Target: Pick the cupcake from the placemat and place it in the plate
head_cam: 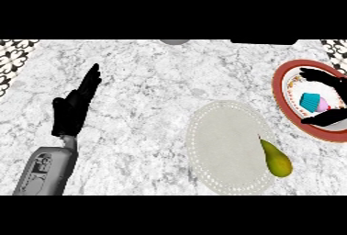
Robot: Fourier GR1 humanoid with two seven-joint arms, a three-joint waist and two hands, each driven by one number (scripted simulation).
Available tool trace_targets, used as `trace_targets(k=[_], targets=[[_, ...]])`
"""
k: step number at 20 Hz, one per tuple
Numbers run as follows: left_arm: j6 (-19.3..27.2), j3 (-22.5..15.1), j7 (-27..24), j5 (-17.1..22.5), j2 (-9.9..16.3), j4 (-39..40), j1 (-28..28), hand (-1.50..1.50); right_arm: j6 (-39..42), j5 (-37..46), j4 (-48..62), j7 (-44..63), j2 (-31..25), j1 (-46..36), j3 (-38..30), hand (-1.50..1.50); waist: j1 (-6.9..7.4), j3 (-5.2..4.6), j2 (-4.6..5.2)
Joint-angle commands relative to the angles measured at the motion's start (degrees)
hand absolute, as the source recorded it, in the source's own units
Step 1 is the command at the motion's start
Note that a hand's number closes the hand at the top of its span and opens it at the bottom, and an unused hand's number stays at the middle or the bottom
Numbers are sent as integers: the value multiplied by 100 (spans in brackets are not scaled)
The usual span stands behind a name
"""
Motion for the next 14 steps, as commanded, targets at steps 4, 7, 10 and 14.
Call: trace_targets(k=[4, 7, 10, 14], targets=[[-91, 57, 163, 70, 66, -125, -3, 0, 874, -989, 250, 231, -472, -272, -974, -150, -16, 1, -7], [118, -136, -71, -118, -197, -40, 225, 0, 1310, -1357, 375, 362, -947, -171, -1337, -150, -41, 2, 6], [-10, 61, 82, 2, 3, 0, -80, 0, 1462, -1588, 401, 430, -1360, 32, -1569, -150, -51, 14, 50], [-97, 118, 101, 87, 64, -99, -40, 0, 1727, -1789, 384, 434, -1693, 342, -1757, -150, -4, 29, 63]])
